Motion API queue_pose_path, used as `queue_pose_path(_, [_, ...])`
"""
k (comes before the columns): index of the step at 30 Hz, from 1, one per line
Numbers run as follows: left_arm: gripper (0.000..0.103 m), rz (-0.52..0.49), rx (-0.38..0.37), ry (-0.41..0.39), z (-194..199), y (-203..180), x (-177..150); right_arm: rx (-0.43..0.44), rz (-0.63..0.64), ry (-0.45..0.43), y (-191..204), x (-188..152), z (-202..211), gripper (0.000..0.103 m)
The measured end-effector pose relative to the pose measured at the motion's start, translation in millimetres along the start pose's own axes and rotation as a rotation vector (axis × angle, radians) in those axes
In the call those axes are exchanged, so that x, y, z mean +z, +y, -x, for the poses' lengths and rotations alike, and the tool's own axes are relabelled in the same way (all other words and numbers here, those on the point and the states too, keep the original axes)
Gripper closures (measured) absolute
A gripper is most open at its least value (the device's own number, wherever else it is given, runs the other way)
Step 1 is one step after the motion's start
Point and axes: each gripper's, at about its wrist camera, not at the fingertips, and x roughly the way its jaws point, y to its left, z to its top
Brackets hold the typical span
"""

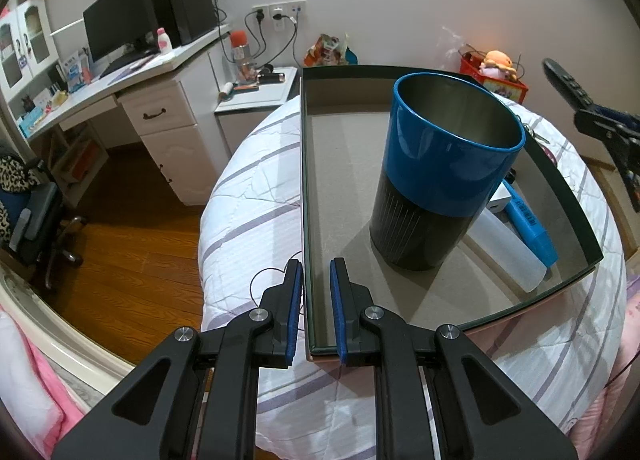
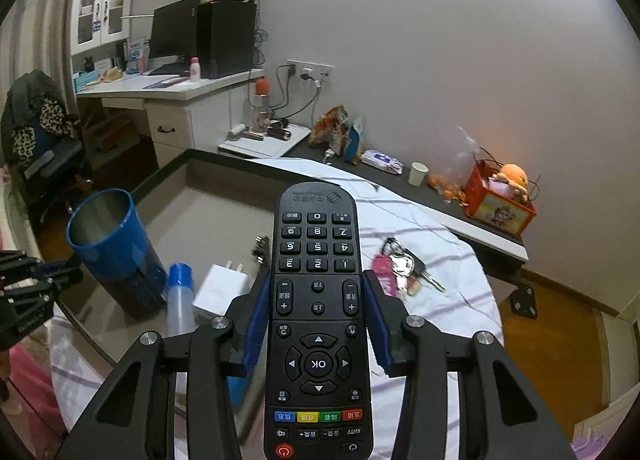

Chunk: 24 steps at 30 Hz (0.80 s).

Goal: Organize rigid objects
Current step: 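Lift the black remote and carry it over the tray with the right gripper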

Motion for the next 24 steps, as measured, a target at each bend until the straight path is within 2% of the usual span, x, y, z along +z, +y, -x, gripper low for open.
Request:
queue_pose_path(12, [0.090, 0.002, -0.001, -0.001, -0.2, 1.8, -0.9, 0.056, 0.006, 0.007, 16.1, 19.4, -23.5, 0.058])
queue_pose_path(24, [0.090, 0.001, -0.001, -0.002, -0.3, 1.9, -0.7, 0.176, 0.009, 0.097, 45.6, 29.3, -69.5, 0.058])
